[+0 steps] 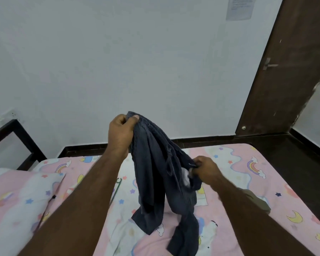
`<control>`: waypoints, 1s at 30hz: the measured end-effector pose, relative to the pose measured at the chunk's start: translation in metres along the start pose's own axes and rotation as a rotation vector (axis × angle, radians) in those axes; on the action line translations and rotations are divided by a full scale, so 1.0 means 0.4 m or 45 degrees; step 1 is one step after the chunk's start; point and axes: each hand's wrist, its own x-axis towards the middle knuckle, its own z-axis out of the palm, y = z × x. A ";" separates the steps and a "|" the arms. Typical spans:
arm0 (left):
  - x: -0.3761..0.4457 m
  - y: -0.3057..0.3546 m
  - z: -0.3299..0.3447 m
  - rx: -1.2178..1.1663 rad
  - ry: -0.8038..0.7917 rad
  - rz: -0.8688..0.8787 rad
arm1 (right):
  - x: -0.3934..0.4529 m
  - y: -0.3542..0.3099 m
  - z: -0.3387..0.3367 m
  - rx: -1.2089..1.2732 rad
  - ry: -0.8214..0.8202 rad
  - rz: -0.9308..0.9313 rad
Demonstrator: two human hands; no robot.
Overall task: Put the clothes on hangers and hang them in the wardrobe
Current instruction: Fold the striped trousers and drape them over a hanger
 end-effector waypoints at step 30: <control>-0.005 0.011 -0.157 -0.394 -0.601 -0.175 | 0.065 -0.061 0.168 -0.337 -0.592 -0.415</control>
